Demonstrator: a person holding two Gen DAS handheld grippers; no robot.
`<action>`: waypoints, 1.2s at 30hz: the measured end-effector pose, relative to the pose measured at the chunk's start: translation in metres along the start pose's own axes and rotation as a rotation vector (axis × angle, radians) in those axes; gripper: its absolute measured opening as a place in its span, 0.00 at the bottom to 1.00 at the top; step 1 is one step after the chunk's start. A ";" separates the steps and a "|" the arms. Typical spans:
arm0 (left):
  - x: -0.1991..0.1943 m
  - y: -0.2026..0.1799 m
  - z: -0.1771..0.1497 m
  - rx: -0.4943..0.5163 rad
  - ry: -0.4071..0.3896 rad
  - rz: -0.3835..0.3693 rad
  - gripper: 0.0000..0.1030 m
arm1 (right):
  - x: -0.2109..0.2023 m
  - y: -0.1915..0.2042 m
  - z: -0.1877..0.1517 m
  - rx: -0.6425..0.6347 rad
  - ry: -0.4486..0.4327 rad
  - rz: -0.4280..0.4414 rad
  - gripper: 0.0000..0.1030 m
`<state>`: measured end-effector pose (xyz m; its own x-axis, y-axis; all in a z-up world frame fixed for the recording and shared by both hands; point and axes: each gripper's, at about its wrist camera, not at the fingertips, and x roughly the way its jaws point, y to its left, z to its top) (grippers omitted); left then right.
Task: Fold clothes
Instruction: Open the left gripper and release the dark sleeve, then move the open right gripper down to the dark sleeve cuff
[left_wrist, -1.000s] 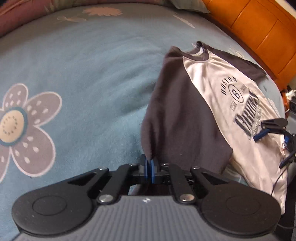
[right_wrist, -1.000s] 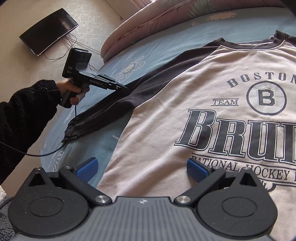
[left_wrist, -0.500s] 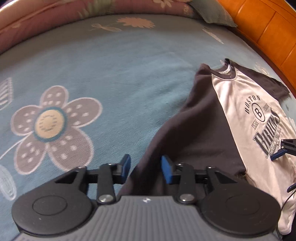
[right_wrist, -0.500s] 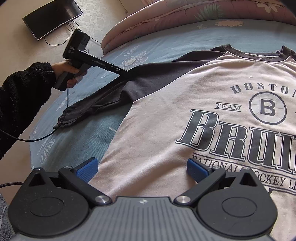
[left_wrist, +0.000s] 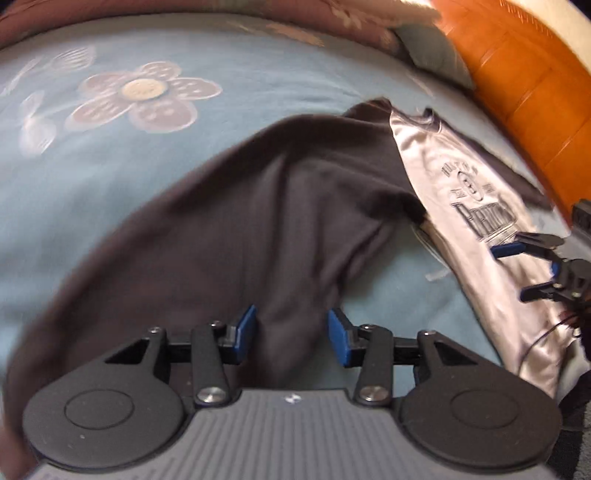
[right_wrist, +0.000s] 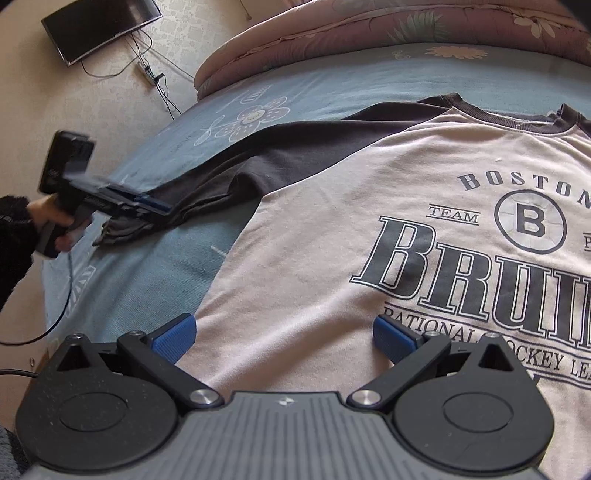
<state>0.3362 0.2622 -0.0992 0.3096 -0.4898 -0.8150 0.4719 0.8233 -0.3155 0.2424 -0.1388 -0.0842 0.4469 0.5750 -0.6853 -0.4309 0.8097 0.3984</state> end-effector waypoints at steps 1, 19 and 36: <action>-0.006 -0.001 -0.005 0.005 0.017 0.010 0.42 | 0.001 0.002 0.000 -0.008 0.004 -0.009 1.00; -0.045 0.014 -0.032 -0.101 -0.097 0.135 0.47 | -0.007 0.019 0.092 -0.161 0.050 -0.116 1.00; -0.001 0.031 -0.008 -0.407 -0.198 -0.047 0.56 | 0.087 -0.157 0.246 -0.215 0.117 -0.043 1.00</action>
<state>0.3438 0.2903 -0.1123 0.4661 -0.5422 -0.6991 0.1387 0.8252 -0.5475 0.5419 -0.1871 -0.0569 0.3804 0.5126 -0.7698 -0.5756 0.7827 0.2368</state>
